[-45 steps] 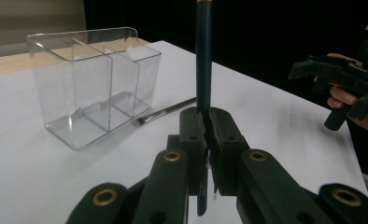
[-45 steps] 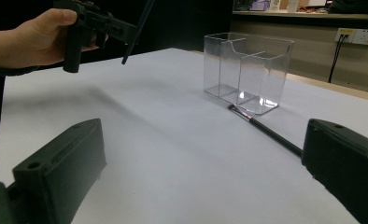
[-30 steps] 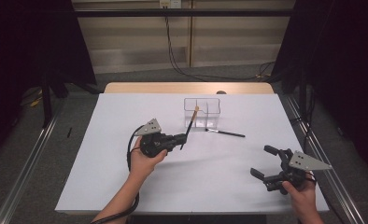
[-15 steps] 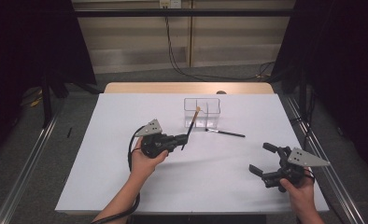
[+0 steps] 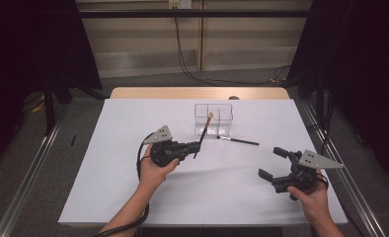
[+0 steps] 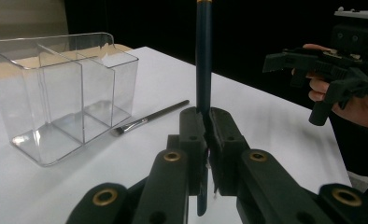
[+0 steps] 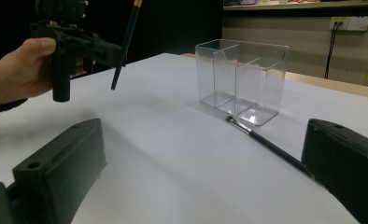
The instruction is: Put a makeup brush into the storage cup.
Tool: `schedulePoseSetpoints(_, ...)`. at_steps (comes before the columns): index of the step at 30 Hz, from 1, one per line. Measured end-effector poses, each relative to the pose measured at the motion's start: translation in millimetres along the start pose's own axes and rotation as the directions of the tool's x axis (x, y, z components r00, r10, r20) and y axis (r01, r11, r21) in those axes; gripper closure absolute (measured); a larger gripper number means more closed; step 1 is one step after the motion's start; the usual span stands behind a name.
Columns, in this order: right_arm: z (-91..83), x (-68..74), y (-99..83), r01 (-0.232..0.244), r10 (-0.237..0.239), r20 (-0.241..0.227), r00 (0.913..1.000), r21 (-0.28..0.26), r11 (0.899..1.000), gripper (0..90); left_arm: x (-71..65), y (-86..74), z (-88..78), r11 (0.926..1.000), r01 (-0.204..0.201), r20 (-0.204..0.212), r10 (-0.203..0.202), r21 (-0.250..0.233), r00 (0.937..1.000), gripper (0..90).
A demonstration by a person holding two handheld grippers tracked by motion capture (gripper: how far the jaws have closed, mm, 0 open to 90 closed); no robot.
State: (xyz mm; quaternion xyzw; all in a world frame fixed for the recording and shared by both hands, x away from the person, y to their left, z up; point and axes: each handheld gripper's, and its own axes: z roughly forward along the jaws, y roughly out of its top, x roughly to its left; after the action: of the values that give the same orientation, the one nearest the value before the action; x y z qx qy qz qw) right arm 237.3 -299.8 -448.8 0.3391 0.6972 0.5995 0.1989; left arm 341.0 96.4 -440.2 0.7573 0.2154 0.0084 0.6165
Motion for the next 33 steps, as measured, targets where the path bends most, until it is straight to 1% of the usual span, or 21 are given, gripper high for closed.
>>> schedulePoseSetpoints(4, 9.0, -0.9, 7.4, -0.024, 0.024, 0.008, 0.9997, -0.008, 1.0, 0.0, -0.6, 0.3, 1.4, 1.0, 0.0, 0.004, 0.0, 0.001, 1.0, 84.7)
schedulePoseSetpoints(6, 13.2, -0.9, 9.7, -0.036, 0.036, 0.004, 0.9994, -0.008, 0.999, 0.0, -0.5, 0.6, 1.6, 1.0, 0.003, 0.006, -0.003, -0.004, 1.0, 84.7)
schedulePoseSetpoints(8, 18.2, -0.2, 12.0, -0.035, 0.035, 0.002, 0.9994, 0.006, 0.999, 0.0, -0.3, 0.9, 1.3, 1.0, 0.001, 0.006, -0.001, -0.007, 1.0, 84.6)
schedulePoseSetpoints(9, 20.9, 0.5, 13.1, -0.036, 0.036, 0.001, 0.9994, 0.004, 0.999, 0.0, -0.1, 1.1, 0.9, 1.0, 0.001, 0.013, -0.001, -0.004, 0.9999, 84.7)
schedulePoseSetpoints(12, 28.5, 1.7, 15.8, -0.04, 0.04, -0.003, 0.9992, 0.001, 0.999, 0.0, -0.2, 1.5, 0.5, 1.0, -0.003, 0.013, 0.003, -0.004, 0.9999, 84.7)
schedulePoseSetpoints(14, 32.9, 2.4, 17.8, -0.049, 0.049, -0.01, 0.9987, 0.001, 0.999, 0.0, -0.1, 1.6, 0.4, 1.0, -0.003, 0.013, 0.003, -0.006, 0.9999, 84.6)
schedulePoseSetpoints(16, 41.0, 4.7, 21.0, -0.048, 0.048, -0.022, 0.9986, -0.002, 0.999, 0.0, 0.0, 1.3, 0.5, 1.0, -0.004, 0.015, 0.004, -0.005, 0.9999, 84.6)
schedulePoseSetpoints(18, 43.9, 5.4, 21.7, -0.046, 0.046, -0.028, 0.9986, 0.0, 0.999, 0.0, -0.4, 0.7, 1.2, 1.0, -0.006, 0.01, 0.006, -0.006, 0.9999, 84.7)
schedulePoseSetpoints(25, 61.5, 11.0, 25.9, -0.048, 0.048, -0.053, 0.9974, 0.007, 0.999, 0.4, -0.6, -0.2, 2.3, 1.0, -0.007, 0.021, 0.007, 0.002, 0.9997, 84.6)
schedulePoseSetpoints(26, 63.6, 11.5, 26.8, -0.048, 0.048, -0.056, 0.9972, 0.006, 0.999, 0.3, -1.1, -0.5, 3.2, 1.0, -0.007, 0.018, 0.007, 0.0, 0.9998, 84.7)
schedulePoseSetpoints(30, 70.7, 13.8, 31.3, -0.055, 0.054, -0.063, 0.9965, 0.0, 0.999, 0.9, -2.2, -1.2, 5.1, 0.9999, -0.011, 0.021, 0.011, 0.004, 0.9997, 84.6)
schedulePoseSetpoints(33, 76.4, 15.2, 33.2, -0.069, 0.068, -0.072, 0.9951, -0.002, 0.998, 1.5, -3.3, -1.1, 6.2, 0.9999, -0.015, 0.026, 0.015, 0.008, 0.9996, 84.6)
